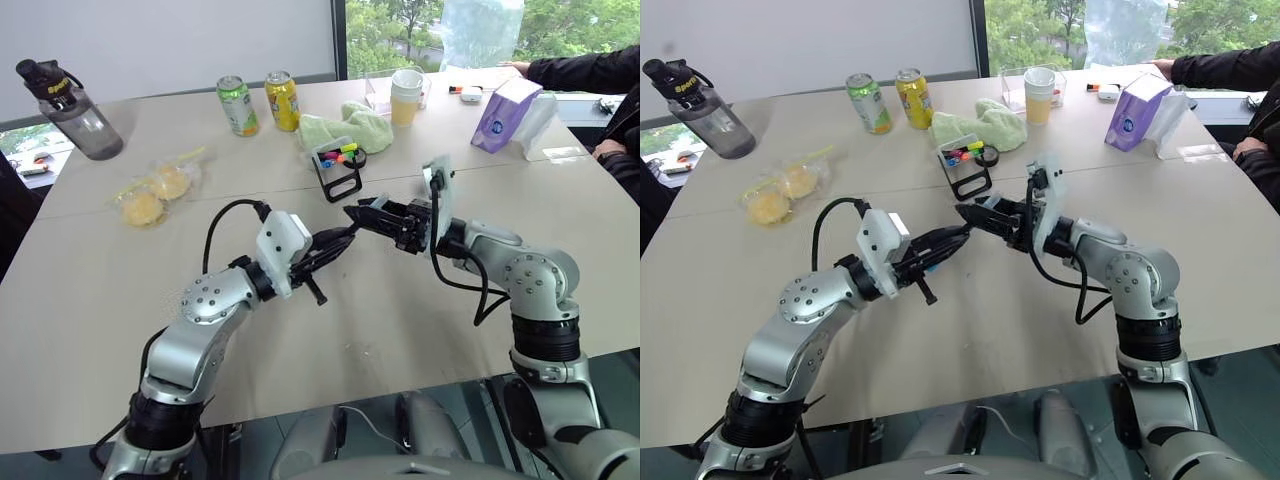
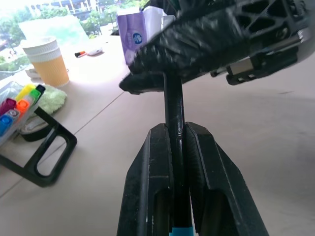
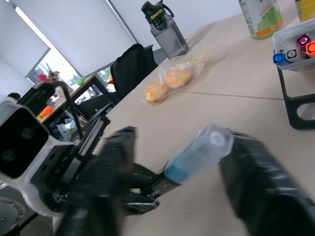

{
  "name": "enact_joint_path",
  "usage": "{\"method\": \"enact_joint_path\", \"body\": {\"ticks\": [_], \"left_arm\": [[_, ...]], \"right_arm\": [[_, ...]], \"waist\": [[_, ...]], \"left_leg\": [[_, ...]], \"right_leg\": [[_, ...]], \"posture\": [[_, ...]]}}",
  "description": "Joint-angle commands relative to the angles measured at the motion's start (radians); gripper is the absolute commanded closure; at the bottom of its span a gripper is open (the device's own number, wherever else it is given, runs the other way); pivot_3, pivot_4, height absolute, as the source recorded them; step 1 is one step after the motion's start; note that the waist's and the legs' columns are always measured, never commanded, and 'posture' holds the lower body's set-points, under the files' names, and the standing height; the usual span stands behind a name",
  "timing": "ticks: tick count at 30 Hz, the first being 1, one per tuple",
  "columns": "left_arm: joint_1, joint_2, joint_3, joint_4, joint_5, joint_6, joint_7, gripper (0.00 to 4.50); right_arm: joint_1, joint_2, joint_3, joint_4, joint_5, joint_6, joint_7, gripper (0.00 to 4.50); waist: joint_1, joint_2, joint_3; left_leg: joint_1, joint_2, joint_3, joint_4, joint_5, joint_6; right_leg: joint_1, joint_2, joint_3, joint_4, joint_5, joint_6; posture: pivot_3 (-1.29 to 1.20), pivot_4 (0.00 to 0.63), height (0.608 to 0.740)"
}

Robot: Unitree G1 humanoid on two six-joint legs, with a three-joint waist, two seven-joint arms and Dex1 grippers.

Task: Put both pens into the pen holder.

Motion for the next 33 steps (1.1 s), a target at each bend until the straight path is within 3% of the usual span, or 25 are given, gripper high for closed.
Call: {"method": "enact_joint_path", "body": {"ticks": [1,3,8,12,23,33], "left_arm": [[-0.022,-0.006,0.005,-0.006,0.002,-0.026,0.002,4.5],[-0.028,-0.015,0.005,0.0,0.004,-0.024,0.014,4.5],[-0.032,-0.009,0.003,0.025,0.046,-0.031,0.03,2.36],[-0.03,-0.001,0.068,0.022,-0.001,0.029,0.049,0.62],[-0.021,0.1,0.308,-0.093,-0.279,0.409,0.099,0.62],[-0.023,0.133,0.397,-0.144,-0.385,0.563,0.219,0.62]], "right_arm": [[0.001,-0.002,-0.006,-0.058,0.033,-0.004,-0.007,3.7],[0.002,0.0,-0.005,-0.061,0.039,-0.01,-0.014,4.41],[-0.007,0.0,-0.008,-0.087,0.039,-0.077,0.011,4.42],[-0.029,-0.046,0.023,-0.08,-0.093,-0.245,0.038,4.42],[-0.195,0.057,0.085,0.221,-0.457,-0.846,0.01,4.42],[-0.295,0.15,0.098,0.483,-0.539,-1.052,0.029,4.42]], "waist": [[-0.002,0.0,0.0],[-0.001,0.0,0.0],[-0.001,0.0,0.0],[-0.001,0.0,0.0],[-0.027,0.0,0.0],[-0.026,0.0,0.0]], "left_leg": [[0.0,0.0,0.0,0.0,0.0,0.0],[0.0,0.0,0.0,0.0,0.0,0.0],[0.0,0.0,0.0,0.0,0.0,0.0],[0.0,0.0,0.0,0.0,0.0,0.0],[0.0,0.0,0.0,0.0,0.0,0.0],[0.001,0.0,0.0,0.0,0.0,0.0]], "right_leg": [[0.0,0.0,0.0,0.0,0.0,0.0],[0.0,0.0,0.0,0.0,0.0,0.0],[0.0,0.0,0.0,0.0,0.0,0.0],[0.0,0.0,0.0,0.0,0.0,0.0],[-0.001,0.001,0.0,0.001,0.0,0.0],[-0.001,0.001,0.0,0.002,0.0,0.0]], "posture": [[0.0,0.15,0.74],[0.0,0.15,0.74],[0.0,0.15,0.74],[0.0,0.15,0.74],[0.0,0.15,0.74],[0.0,0.15,0.74]]}}
